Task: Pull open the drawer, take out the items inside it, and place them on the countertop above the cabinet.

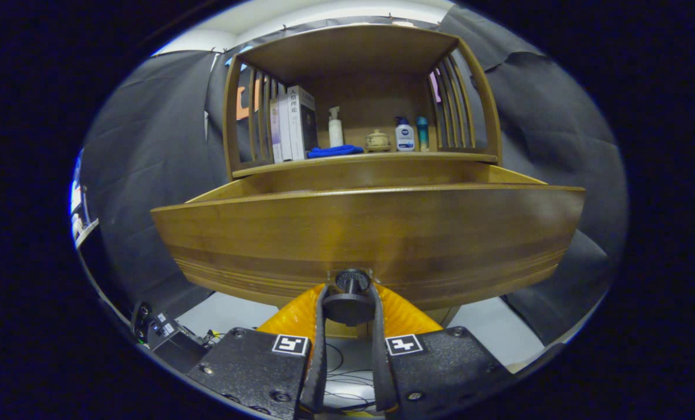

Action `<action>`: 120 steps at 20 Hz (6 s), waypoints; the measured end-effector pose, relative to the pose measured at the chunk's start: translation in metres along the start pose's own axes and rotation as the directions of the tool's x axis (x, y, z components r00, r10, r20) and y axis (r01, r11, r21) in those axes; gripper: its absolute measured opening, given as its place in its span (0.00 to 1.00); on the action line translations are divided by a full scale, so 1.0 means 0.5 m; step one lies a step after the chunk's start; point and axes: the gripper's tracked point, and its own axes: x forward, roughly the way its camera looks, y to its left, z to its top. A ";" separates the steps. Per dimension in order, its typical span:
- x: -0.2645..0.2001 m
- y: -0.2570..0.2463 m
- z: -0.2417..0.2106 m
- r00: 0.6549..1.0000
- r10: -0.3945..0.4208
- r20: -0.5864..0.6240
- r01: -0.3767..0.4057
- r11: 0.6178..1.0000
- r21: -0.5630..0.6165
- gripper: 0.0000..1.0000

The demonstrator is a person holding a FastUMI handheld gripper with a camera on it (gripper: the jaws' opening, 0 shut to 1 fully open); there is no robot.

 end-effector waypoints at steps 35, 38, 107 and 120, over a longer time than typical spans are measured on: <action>0.060 0.064 0.246 0.846 0.087 -0.526 -0.103 0.995 0.000 0.93; 0.109 0.050 0.209 0.767 0.085 -0.637 -0.066 0.996 0.054 0.93; 0.448 0.026 0.529 0.821 -0.094 -0.563 0.119 0.993 0.007 0.45; 0.377 0.021 0.564 0.868 -0.132 -0.478 0.129 0.991 -0.039 0.67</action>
